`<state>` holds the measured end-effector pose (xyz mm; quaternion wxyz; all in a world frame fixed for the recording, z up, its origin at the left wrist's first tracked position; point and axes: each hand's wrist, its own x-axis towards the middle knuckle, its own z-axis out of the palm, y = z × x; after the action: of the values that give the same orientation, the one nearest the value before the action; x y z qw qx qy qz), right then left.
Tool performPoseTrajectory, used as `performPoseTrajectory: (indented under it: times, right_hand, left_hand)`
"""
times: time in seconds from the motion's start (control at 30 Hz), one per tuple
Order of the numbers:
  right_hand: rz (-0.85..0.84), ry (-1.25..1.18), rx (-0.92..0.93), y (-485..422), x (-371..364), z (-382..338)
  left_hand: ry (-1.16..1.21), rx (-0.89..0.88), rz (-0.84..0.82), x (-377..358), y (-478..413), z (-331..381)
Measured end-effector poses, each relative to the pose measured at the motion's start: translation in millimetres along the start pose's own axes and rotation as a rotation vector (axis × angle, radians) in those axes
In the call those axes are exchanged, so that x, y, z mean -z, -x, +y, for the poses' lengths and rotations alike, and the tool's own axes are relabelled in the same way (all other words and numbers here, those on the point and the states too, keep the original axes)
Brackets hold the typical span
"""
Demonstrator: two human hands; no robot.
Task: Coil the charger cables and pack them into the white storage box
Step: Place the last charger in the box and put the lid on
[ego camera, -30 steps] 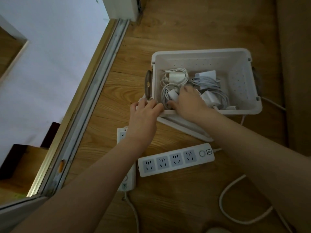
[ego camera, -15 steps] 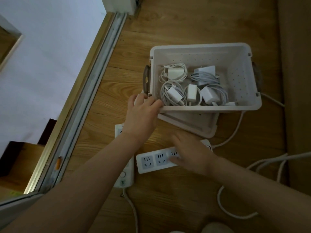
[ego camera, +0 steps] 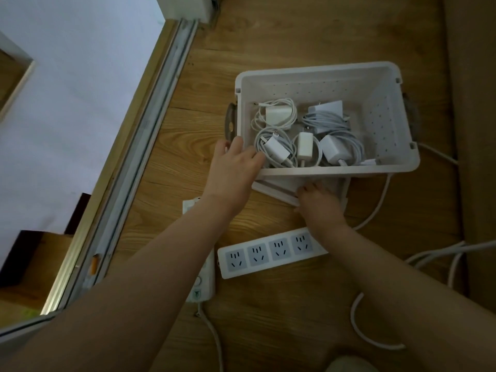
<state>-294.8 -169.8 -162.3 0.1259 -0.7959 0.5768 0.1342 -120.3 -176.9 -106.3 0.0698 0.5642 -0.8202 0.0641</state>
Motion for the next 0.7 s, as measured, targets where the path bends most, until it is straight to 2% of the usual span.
performPoseTrajectory:
  times: [0.1, 0.33, 0.57, 0.7]
  right_hand:
    - [-0.035, 0.011, 0.012, -0.6, 2.8, -3.1]
    - [0.07, -0.12, -0.052, 17.0, 26.3, 12.4]
    - [0.091, -0.008, 0.023, 24.2, 59.2, 16.8]
    - [0.007, 0.153, 0.132, 42.3, 71.5, 16.1]
  left_hand:
    - [-0.035, 0.041, 0.011, 2.1, -2.8, -0.8]
    - [0.082, 0.164, 0.055, 8.8, -11.6, -16.6]
    - [0.061, 0.32, 0.039, 18.7, -20.5, -29.7]
    - [0.059, 0.383, -0.028, 26.9, -27.8, -32.1]
